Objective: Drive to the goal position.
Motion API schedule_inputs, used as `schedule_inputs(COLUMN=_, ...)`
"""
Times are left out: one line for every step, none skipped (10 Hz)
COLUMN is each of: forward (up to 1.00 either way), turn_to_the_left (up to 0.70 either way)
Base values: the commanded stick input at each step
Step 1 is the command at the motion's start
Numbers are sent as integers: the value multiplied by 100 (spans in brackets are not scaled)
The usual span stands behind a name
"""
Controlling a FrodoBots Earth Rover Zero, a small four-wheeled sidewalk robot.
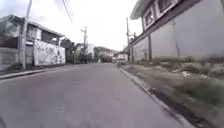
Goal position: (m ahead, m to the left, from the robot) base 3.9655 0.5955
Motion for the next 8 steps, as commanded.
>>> schedule_inputs(forward=100, turn_to_the_left=6)
schedule_inputs(forward=100, turn_to_the_left=6)
schedule_inputs(forward=100, turn_to_the_left=6)
schedule_inputs(forward=100, turn_to_the_left=6)
schedule_inputs(forward=100, turn_to_the_left=6)
schedule_inputs(forward=100, turn_to_the_left=6)
schedule_inputs(forward=100, turn_to_the_left=6)
schedule_inputs(forward=100, turn_to_the_left=6)
